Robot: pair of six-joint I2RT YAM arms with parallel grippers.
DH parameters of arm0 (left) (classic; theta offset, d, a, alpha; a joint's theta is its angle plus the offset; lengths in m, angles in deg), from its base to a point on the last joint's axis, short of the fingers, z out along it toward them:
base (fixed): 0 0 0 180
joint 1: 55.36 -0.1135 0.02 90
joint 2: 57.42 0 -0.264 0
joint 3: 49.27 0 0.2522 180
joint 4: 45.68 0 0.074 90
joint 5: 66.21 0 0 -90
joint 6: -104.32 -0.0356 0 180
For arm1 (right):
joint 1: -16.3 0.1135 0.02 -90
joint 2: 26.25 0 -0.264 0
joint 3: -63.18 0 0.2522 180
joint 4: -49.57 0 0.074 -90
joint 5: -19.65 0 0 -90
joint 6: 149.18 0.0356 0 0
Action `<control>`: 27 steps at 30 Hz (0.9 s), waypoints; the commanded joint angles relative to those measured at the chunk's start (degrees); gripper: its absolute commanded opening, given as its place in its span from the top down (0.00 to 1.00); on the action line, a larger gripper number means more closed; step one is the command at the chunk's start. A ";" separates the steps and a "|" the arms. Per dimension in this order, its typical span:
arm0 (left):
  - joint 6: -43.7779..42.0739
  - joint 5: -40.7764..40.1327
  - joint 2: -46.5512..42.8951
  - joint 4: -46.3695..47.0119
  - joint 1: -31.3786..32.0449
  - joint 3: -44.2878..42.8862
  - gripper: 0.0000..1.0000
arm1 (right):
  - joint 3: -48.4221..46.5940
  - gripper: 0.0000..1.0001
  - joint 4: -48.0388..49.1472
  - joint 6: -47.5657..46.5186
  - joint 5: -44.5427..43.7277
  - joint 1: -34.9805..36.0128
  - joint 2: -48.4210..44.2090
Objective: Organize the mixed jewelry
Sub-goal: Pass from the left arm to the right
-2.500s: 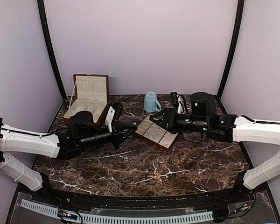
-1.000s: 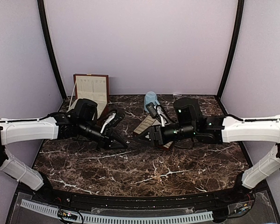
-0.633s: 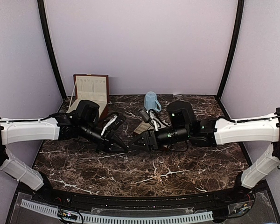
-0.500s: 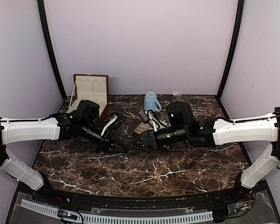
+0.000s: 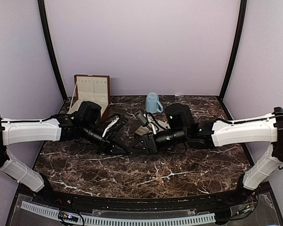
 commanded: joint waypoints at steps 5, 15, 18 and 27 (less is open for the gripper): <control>-1.27 1.49 -0.21 -0.71 0.26 -1.64 1.00 | -1.77 0.71 1.99 -1.01 0.37 0.53 0.05; -1.27 1.41 -0.09 -0.75 0.28 -1.66 1.00 | -2.02 0.81 1.09 -1.51 -0.03 0.56 0.25; -1.35 1.44 -0.08 -0.82 0.29 -1.66 1.00 | -1.90 0.82 0.94 -1.53 -0.20 0.53 0.30; -1.35 1.44 0.10 -0.82 0.33 -1.74 1.00 | -2.00 0.85 0.04 -2.05 -0.75 0.58 0.74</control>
